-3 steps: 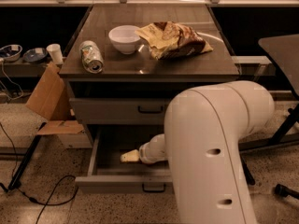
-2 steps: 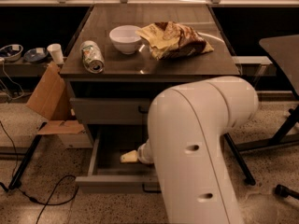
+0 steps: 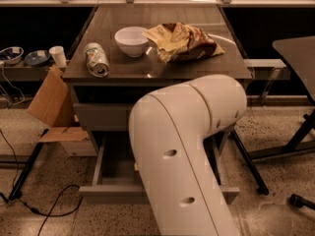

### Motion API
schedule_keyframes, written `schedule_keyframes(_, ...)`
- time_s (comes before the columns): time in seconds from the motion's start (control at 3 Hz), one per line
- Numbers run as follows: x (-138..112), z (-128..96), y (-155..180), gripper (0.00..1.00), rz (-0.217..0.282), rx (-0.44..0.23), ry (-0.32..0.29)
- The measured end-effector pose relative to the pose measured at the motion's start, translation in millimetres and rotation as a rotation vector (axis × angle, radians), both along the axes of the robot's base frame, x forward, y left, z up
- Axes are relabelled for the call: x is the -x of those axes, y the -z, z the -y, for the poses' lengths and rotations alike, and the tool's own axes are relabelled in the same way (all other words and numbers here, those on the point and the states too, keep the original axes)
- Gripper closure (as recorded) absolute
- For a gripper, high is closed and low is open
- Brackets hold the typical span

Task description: Pick apple from middle drawer and place on counter

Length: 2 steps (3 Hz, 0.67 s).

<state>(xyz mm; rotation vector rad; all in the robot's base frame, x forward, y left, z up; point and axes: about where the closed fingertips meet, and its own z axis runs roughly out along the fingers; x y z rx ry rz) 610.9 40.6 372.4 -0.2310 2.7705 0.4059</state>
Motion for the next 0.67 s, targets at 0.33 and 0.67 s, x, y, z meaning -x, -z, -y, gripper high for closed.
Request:
schedule_keyframes(0.33, -0.6, -1.7, 1.6, 0.62, -0.005, 0.016, 0.012)
schedule_keyframes(0.67, 2.8, -0.6, -5.9, 0.85, 0.004, 0.01, 0.01)
